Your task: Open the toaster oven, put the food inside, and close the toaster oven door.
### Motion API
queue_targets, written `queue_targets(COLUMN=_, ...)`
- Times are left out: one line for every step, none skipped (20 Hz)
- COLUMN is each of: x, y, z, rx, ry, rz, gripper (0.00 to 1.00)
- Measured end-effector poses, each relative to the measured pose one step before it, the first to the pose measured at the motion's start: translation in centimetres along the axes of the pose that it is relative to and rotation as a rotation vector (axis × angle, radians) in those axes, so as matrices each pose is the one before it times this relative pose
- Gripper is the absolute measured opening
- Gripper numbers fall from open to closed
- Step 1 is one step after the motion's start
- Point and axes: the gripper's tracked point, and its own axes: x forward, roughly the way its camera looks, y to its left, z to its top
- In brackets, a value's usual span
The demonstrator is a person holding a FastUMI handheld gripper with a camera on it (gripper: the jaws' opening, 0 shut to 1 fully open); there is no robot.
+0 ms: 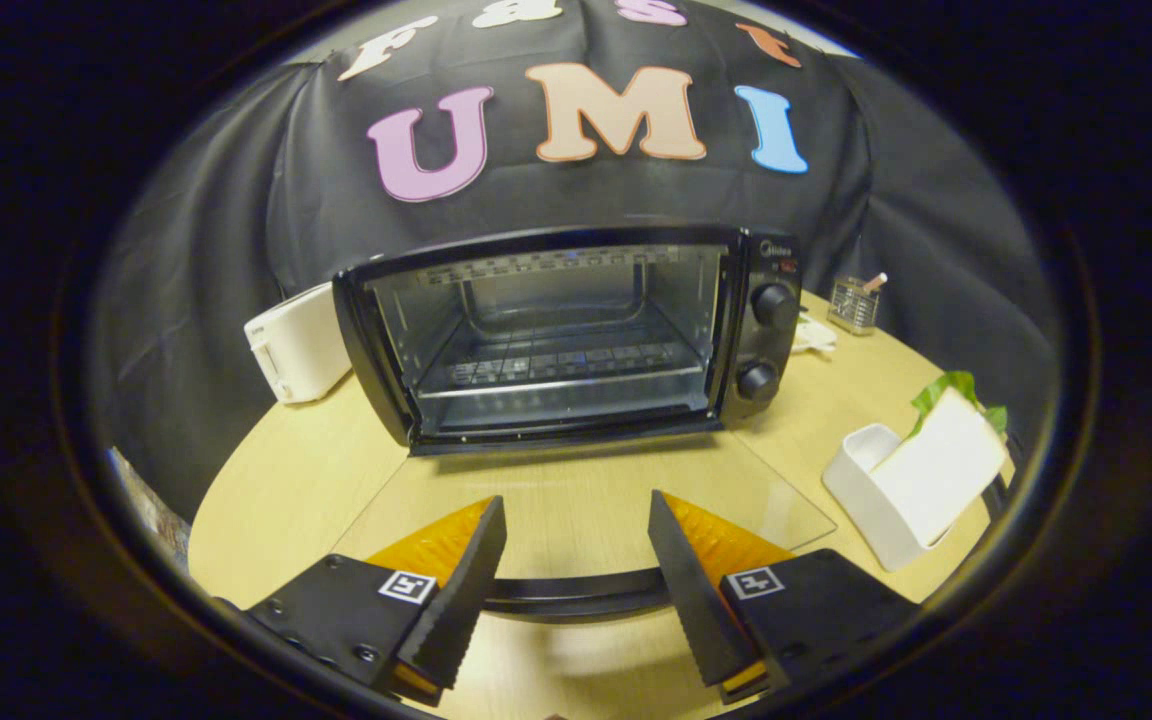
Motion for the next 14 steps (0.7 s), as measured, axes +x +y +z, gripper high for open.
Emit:
queue_targets(x=0.303, y=-0.037, z=-0.739, rx=0.01123, ry=0.01722, rz=-0.00233, gripper=0.9)
queue_targets(x=0.42, y=-0.119, z=-0.975, rx=0.00777, ry=0.02358, rz=-0.00213, gripper=0.9)
queue_targets(x=0.281, y=0.01, z=0.282, rx=0.00752, ry=-0.01902, rz=0.00492, gripper=0.9)
queue_targets(x=0.064, y=-0.137, z=0.4, rx=0.0203, ry=-0.02993, rz=0.00885, gripper=0.9)
queue_targets(x=-0.168, y=-0.253, z=-0.107, rx=0.0268, ry=-0.00764, rz=0.01195, gripper=0.89)
queue_targets(x=-0.321, y=-0.007, z=-0.084, rx=0.02841, ry=-0.02273, rz=0.01912, gripper=0.89)
queue_targets(x=0.126, y=-0.23, z=0.268, rx=0.03453, ry=-0.02381, rz=0.01555, gripper=0.88)
queue_targets(x=0.41, y=-0.144, z=-0.033, rx=0.04607, ry=-0.00108, rz=0.01362, gripper=0.88)
queue_targets(x=-0.143, y=-0.125, z=0.352, rx=0.0464, ry=-0.00381, rz=0.01019, gripper=0.88)
queue_targets(x=0.066, y=-0.656, z=0.132, rx=0.02802, ry=0.0064, rz=-0.00874, gripper=0.88)
queue_targets(x=0.232, y=-0.12, z=0.276, rx=0.01716, ry=0.00614, rz=0.00585, gripper=0.88)
queue_targets(x=-0.093, y=-0.204, z=0.214, rx=0.00442, ry=0.00443, rz=-0.00407, gripper=0.88)
queue_targets(x=0.007, y=-0.153, z=0.201, rx=0.00098, ry=0.01238, rz=-0.00119, gripper=0.88)
queue_targets(x=-0.196, y=-0.005, z=0.227, rx=-0.01031, ry=0.01138, rz=-0.00417, gripper=0.88)
